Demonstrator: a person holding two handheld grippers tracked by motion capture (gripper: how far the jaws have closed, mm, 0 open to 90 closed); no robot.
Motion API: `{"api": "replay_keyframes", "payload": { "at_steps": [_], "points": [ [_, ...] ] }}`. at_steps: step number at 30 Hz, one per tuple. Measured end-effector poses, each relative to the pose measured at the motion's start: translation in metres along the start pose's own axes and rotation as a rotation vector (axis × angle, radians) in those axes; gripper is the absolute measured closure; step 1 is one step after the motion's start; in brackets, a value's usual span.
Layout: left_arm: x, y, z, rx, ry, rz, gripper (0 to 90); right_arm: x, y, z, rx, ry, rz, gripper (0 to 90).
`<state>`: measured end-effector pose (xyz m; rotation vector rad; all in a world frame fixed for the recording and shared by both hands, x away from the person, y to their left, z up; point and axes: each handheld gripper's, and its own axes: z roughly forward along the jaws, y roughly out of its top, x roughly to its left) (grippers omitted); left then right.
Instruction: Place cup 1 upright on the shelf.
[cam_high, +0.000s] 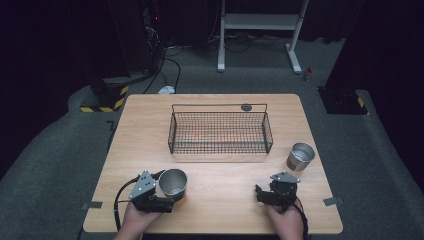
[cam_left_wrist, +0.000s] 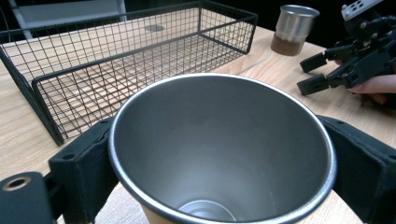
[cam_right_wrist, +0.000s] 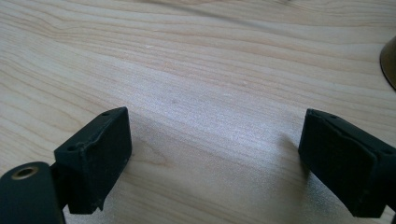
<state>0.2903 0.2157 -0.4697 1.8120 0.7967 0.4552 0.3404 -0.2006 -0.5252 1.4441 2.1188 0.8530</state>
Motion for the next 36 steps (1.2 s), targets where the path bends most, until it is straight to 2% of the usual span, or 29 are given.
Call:
{"api": "replay_keyframes", "payload": {
  "at_steps": [4, 10, 12, 13, 18, 19, 23, 29, 31, 36],
  "points": [
    [-0.002, 0.002, 0.001, 0.009, 0.020, 0.018, 7.5, 0.000, 0.000, 0.000, -0.001, 0.003, 0.000, 9.8],
    [-0.006, 0.006, 0.002, -0.001, 0.037, 0.003, 7.6, -0.001, 0.001, 0.001, -0.001, 0.010, -0.009, 9.8],
    [-0.005, 0.008, 0.004, 0.001, 0.060, 0.008, 7.6, -0.001, 0.000, 0.000, 0.000, 0.013, -0.009, 9.7],
    [-0.004, 0.009, 0.006, 0.003, 0.065, -0.006, 7.6, -0.001, 0.000, 0.000, 0.000, 0.015, -0.012, 9.7],
    [-0.004, 0.011, 0.009, 0.008, 0.082, -0.015, 7.6, -0.003, 0.000, 0.000, 0.002, 0.029, -0.030, 9.5],
    [-0.004, 0.012, 0.012, 0.023, 0.103, -0.006, 7.6, -0.005, 0.000, 0.000, 0.003, 0.042, -0.040, 9.5],
    [-0.001, 0.016, 0.016, 0.019, 0.104, -0.031, 7.6, -0.005, 0.000, 0.000, 0.003, 0.038, -0.034, 9.3],
    [0.000, 0.021, 0.022, 0.019, 0.110, -0.044, 7.7, -0.004, 0.000, 0.000, 0.003, 0.038, -0.034, 9.3],
    [0.002, 0.024, 0.024, 0.008, 0.112, -0.061, 7.7, -0.004, 0.000, 0.000, 0.004, 0.037, -0.034, 9.3],
    [0.006, 0.031, 0.027, 0.004, 0.124, -0.062, 7.7, -0.004, 0.000, -0.001, 0.003, 0.036, -0.035, 9.3]
  ]
}}
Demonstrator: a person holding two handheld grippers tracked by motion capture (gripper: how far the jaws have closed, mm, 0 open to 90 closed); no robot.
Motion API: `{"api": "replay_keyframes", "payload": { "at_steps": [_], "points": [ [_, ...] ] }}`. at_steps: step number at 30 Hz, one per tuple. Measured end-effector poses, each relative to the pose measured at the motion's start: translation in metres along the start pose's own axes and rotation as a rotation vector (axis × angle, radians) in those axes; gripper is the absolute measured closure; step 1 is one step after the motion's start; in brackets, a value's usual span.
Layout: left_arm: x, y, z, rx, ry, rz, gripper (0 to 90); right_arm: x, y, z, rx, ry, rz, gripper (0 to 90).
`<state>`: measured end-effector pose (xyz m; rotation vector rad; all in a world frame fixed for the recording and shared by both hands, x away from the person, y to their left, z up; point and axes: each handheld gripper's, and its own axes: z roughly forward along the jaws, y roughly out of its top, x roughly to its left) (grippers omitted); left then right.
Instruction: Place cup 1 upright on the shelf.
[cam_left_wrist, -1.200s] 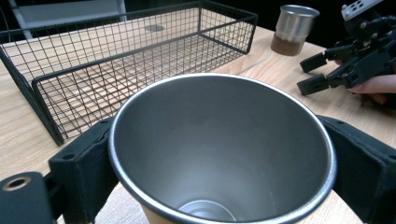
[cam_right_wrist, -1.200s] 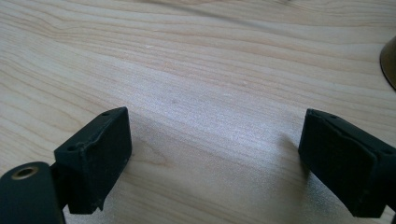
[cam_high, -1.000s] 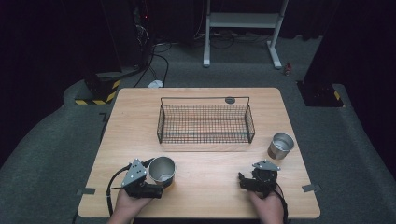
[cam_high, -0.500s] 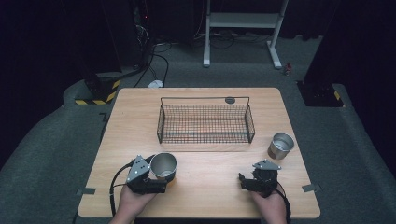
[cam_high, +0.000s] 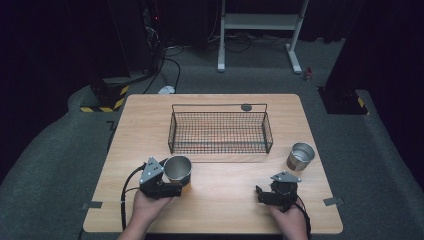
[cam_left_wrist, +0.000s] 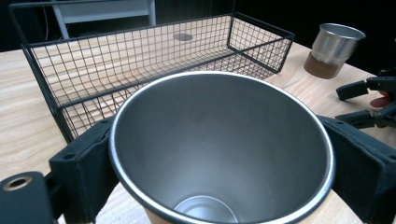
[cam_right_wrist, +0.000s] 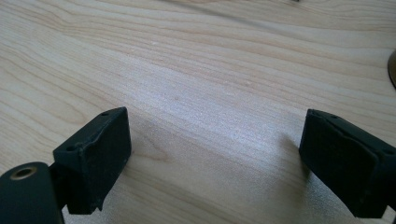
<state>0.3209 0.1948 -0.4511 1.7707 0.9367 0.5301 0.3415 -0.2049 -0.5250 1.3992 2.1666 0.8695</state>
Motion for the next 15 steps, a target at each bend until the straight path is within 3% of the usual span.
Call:
{"api": "replay_keyframes", "payload": {
  "at_steps": [5, 15],
  "points": [
    [-0.002, 0.007, 0.000, -0.032, 0.000, 0.013, 7.7, -0.001, 0.000, 0.000, -0.002, 0.004, -0.003, 9.2],
    [-0.001, 0.014, 0.008, -0.029, -0.024, 0.033, 7.7, -0.001, -0.001, -0.001, -0.001, 0.007, -0.006, 9.0]
  ]
}}
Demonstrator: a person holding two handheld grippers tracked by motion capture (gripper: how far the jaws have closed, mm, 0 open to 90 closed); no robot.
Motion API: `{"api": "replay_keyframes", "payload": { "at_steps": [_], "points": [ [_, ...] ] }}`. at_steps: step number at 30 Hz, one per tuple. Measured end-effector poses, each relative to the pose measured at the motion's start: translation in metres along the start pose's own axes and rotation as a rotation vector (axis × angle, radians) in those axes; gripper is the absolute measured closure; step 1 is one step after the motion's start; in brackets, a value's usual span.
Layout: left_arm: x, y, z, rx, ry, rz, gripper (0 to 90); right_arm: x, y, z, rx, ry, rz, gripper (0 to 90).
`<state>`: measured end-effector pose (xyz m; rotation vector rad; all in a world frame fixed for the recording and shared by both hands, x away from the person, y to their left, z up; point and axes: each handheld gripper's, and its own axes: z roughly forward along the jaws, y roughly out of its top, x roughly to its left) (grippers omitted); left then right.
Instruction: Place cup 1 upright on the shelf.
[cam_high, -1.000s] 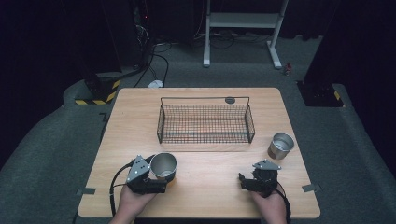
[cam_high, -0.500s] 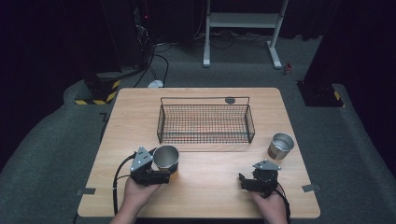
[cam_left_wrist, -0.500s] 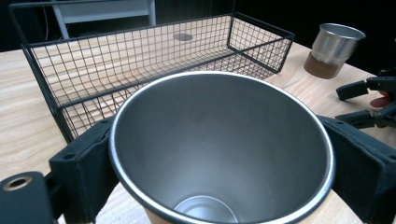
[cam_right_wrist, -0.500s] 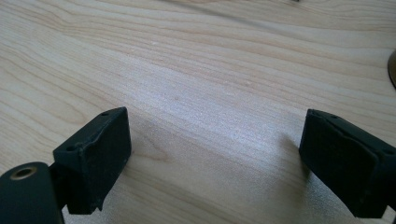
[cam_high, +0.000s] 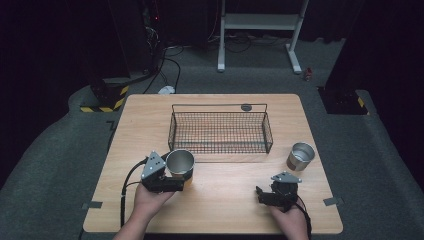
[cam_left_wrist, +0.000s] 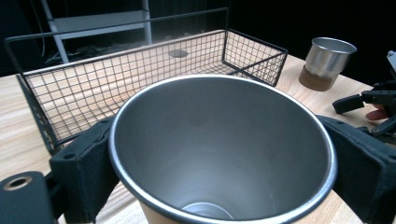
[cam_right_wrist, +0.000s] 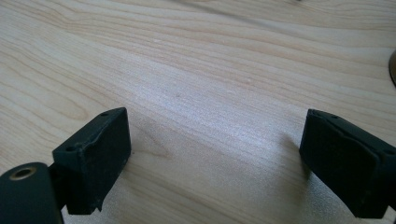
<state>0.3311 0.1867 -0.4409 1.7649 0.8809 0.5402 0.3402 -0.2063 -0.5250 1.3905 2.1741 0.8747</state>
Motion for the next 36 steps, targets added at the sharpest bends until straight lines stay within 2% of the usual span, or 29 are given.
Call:
{"api": "replay_keyframes", "payload": {
  "at_steps": [3, 18, 26, 32, 36],
  "points": [
    [-0.002, 0.001, 0.001, -0.002, 0.001, 0.004, 7.7, 0.000, 0.000, 0.000, 0.000, 0.000, 0.000, 9.0],
    [-0.005, 0.023, 0.005, -0.082, -0.010, 0.013, 7.7, 0.001, -0.001, -0.001, -0.001, -0.002, -0.001, 9.0],
    [-0.002, 0.027, 0.016, -0.090, -0.017, -0.011, 9.4, 0.002, -0.001, -0.001, 0.001, 0.000, 0.001, 9.0],
    [0.003, 0.031, 0.020, -0.093, -0.001, -0.024, 9.5, 0.001, -0.001, -0.001, 0.001, 0.001, -0.001, 9.0],
    [0.005, 0.033, 0.022, -0.093, 0.013, -0.010, 9.4, 0.001, -0.001, -0.001, 0.001, 0.001, -0.001, 9.0]
  ]
}}
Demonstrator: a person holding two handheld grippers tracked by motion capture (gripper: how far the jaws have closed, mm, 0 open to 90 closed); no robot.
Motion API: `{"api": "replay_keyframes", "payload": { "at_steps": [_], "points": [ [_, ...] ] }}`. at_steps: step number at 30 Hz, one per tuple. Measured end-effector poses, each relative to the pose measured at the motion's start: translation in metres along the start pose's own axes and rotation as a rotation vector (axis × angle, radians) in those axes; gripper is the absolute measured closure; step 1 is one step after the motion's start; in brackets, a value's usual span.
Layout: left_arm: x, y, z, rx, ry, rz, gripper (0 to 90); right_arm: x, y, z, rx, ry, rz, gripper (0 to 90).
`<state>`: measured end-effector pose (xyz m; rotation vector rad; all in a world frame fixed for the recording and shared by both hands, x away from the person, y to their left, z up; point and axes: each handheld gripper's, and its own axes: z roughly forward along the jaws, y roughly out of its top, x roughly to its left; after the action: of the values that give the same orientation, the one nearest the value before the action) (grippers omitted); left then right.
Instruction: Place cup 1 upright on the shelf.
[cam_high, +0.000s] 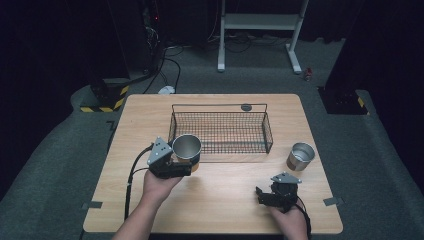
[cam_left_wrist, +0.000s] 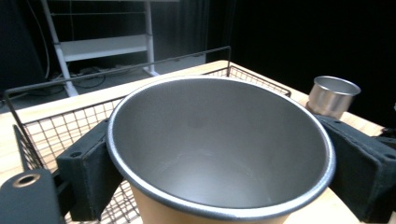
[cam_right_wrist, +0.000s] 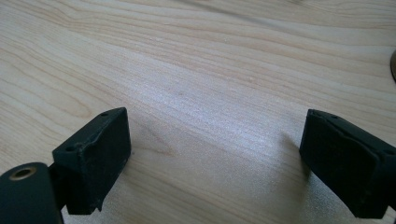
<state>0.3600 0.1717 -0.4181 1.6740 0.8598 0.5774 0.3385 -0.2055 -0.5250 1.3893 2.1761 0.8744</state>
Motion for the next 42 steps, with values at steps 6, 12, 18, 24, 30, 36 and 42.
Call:
{"api": "replay_keyframes", "payload": {
  "at_steps": [6, 12, 18, 24, 30, 36, 42],
  "points": [
    [0.010, 0.002, 0.002, -0.003, 0.027, -0.020, 9.5, 0.000, 0.000, 0.000, 0.000, 0.004, -0.001, 9.0],
    [0.012, 0.006, 0.004, -0.001, 0.038, -0.014, 9.5, 0.000, 0.000, 0.000, 0.000, 0.005, -0.001, 9.0],
    [0.014, 0.013, 0.009, -0.007, 0.045, -0.004, 9.5, 0.000, 0.000, 0.000, 0.000, 0.005, -0.001, 9.0],
    [0.017, 0.018, 0.015, -0.002, 0.047, -0.016, 9.5, 0.000, 0.000, 0.000, 0.000, 0.004, -0.001, 8.9],
    [0.022, 0.022, 0.023, -0.004, 0.053, -0.024, 9.5, 0.000, 0.000, 0.000, 0.000, 0.005, 0.000, 8.9],
    [0.026, 0.029, 0.033, -0.008, 0.056, -0.033, 9.5, 0.000, 0.000, 0.000, 0.001, 0.005, 0.000, 8.9],
    [0.030, 0.037, 0.045, -0.008, 0.053, -0.039, 9.5, 0.000, 0.000, 0.000, 0.000, 0.005, -0.002, 8.9]
  ]
}}
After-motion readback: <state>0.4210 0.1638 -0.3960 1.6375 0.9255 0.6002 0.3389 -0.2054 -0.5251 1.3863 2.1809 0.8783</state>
